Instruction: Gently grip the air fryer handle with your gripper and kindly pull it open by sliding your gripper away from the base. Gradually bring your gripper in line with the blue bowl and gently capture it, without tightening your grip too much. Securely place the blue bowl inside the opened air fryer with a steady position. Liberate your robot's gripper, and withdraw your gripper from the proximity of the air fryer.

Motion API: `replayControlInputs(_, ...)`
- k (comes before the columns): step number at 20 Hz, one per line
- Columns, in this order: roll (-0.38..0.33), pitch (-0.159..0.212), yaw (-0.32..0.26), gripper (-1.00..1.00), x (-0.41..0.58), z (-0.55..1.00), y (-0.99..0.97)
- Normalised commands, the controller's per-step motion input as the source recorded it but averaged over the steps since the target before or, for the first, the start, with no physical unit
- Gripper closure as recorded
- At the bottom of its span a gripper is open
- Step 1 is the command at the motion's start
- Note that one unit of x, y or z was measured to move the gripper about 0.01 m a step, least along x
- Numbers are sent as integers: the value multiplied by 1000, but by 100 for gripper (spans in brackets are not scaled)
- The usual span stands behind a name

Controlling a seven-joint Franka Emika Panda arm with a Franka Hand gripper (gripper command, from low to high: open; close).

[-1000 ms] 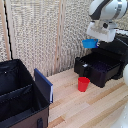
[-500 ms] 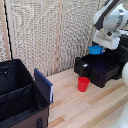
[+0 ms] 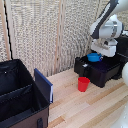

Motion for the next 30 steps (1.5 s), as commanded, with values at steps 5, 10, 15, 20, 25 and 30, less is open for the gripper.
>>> replayControlInputs(5,-58,124,40,100,22,-243,-66)
replayControlInputs(10,-111,70,-4,100,157,-323,-103)
replayControlInputs(15,-8,0,-5,100,283,-75,-102)
replayControlInputs(20,-11,16,-34,-100,109,33,-2)
replayControlInputs(25,0,93,-17,-100,74,482,-26)
replayControlInputs(30,0,88,-59,-100,46,830,-10)
